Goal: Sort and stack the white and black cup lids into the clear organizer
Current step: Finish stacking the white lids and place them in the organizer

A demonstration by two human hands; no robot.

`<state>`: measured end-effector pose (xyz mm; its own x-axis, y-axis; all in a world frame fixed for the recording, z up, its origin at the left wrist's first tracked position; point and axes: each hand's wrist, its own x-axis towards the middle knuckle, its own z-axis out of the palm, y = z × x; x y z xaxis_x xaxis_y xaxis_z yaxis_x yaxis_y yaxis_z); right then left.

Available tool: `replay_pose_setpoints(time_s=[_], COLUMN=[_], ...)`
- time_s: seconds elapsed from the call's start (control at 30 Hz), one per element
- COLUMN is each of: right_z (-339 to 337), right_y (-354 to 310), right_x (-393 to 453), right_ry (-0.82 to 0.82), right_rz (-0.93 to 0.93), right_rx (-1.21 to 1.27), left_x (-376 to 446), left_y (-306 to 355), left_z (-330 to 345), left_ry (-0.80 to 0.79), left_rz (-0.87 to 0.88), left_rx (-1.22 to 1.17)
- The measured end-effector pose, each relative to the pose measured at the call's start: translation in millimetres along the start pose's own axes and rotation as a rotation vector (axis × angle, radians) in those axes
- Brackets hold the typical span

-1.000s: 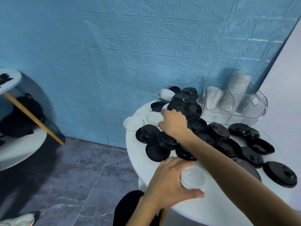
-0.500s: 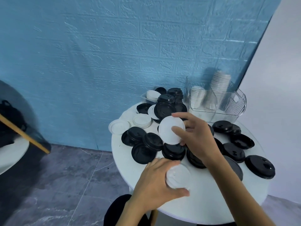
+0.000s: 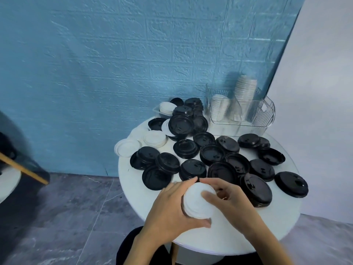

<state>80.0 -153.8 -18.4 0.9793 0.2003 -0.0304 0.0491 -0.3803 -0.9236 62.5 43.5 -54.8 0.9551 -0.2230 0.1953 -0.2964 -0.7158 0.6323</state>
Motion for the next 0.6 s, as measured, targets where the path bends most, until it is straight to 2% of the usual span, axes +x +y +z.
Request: replay_pose_setpoints(time_s=[0.2, 0.6], right_z=[7.9, 3.4], right_y=[0.4, -4.2], right_x=[-1.1, -3.7], right_ry=[0.095, -0.003], right_rz=[-0.068, -0.200], right_rx=[-0.224, -0.584], left_x=[-1.1, -0.8], left_y=[-0.6, 3.3], left_z=[0.2, 1.6], left_ry=[0.011, 0.041], left_rz=[0.019, 0.008], left_rx=[-0.017, 0.004])
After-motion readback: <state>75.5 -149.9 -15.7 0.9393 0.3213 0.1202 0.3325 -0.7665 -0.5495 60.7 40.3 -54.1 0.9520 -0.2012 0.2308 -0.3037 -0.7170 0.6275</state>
